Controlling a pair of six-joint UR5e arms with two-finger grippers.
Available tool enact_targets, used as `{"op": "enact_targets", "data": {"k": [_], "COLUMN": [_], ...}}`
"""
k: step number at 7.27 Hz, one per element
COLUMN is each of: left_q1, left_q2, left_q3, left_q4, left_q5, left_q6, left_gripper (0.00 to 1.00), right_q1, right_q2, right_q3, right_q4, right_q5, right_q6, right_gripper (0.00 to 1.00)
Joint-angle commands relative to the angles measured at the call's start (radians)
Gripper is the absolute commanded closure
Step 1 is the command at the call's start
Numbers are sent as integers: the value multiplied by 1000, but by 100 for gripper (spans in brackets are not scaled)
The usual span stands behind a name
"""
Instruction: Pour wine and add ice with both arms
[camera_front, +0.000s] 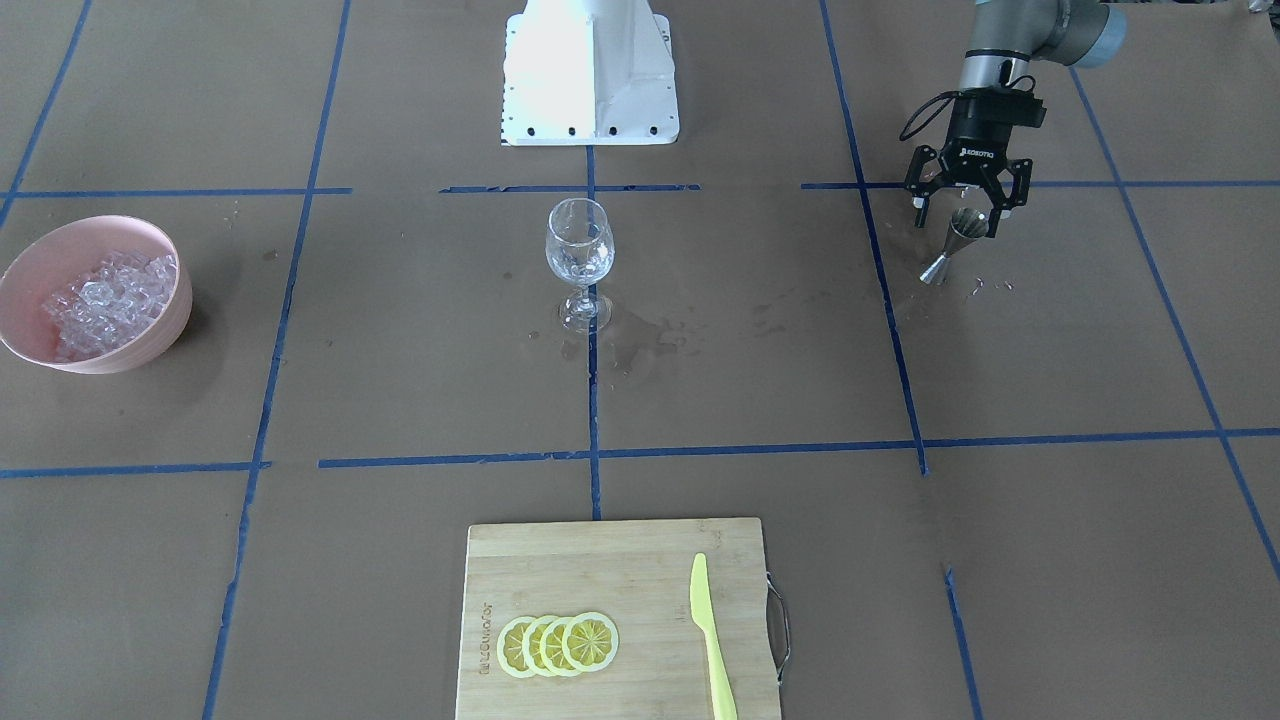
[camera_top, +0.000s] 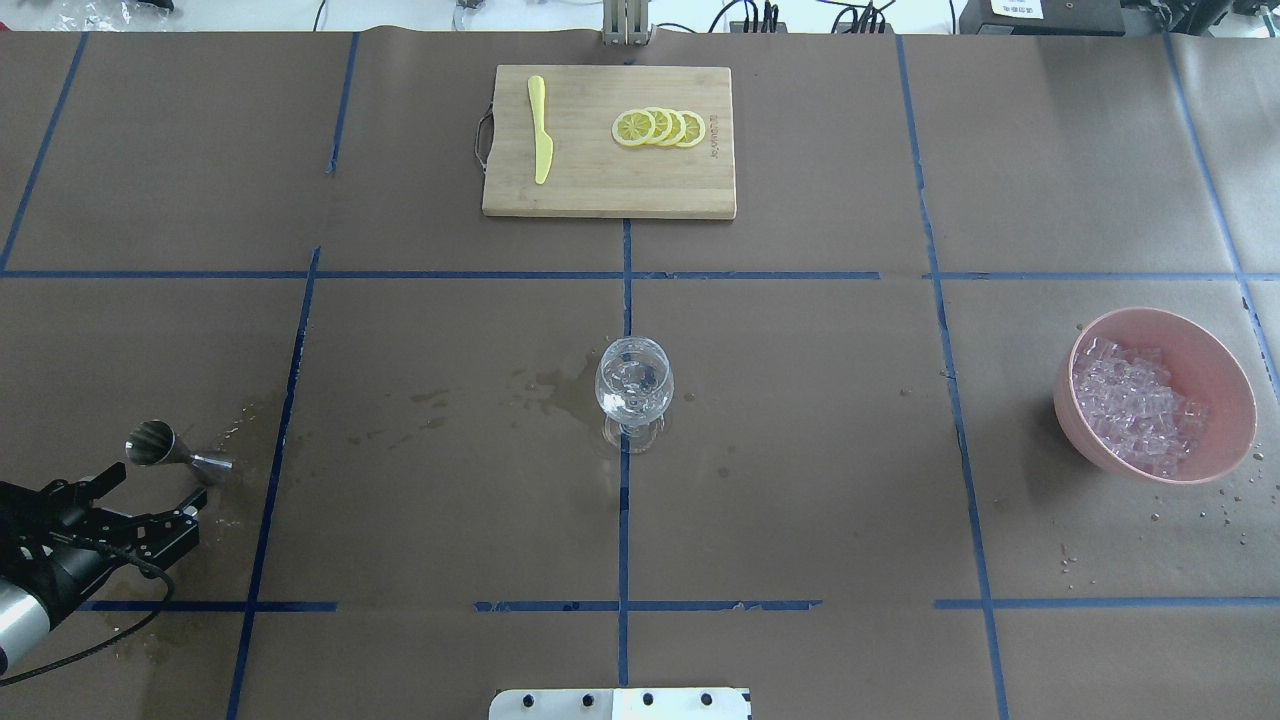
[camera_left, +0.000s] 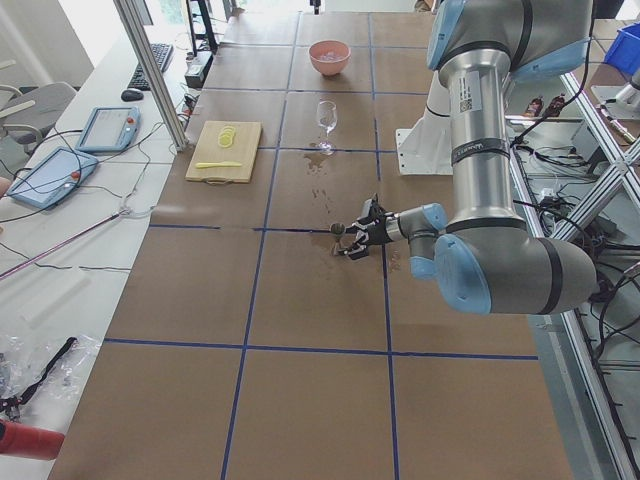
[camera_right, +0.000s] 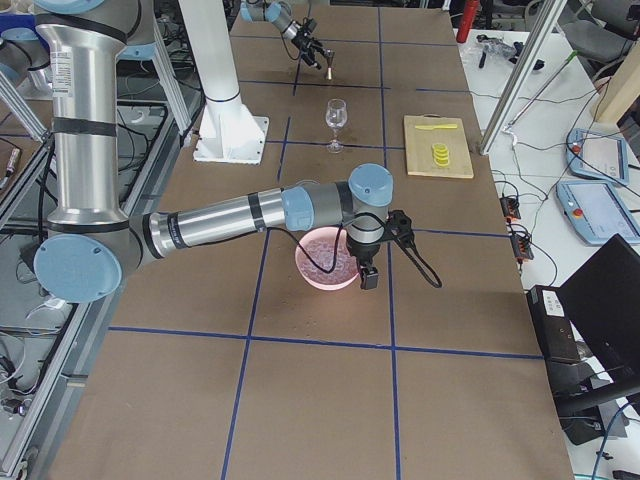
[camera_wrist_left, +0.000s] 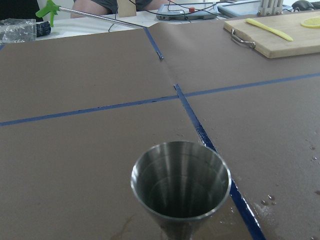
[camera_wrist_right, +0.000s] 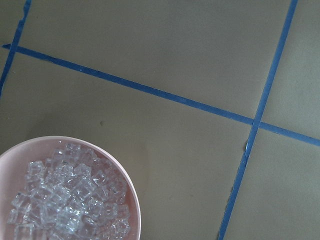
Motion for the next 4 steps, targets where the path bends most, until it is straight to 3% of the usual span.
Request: {"op": "enact_targets", "data": {"k": [1, 3, 4], "left_q1": [-20, -161, -225], "left_q2": [46, 86, 126], "left_q3": [-16, -22, -15], "left_q4": [-3, -96, -166], "left_q5": [-149, -391, -440], "left_q6": [119, 313, 413], "left_gripper": [0, 0, 0], "right_q1": [0, -9, -12], "right_q2": [-1, 1, 1], "right_q3": [4, 7, 13], "right_q4": [2, 2, 3], "right_q5": [23, 43, 64], "right_q6": [9, 12, 52], "right_gripper": [0, 0, 0]}}
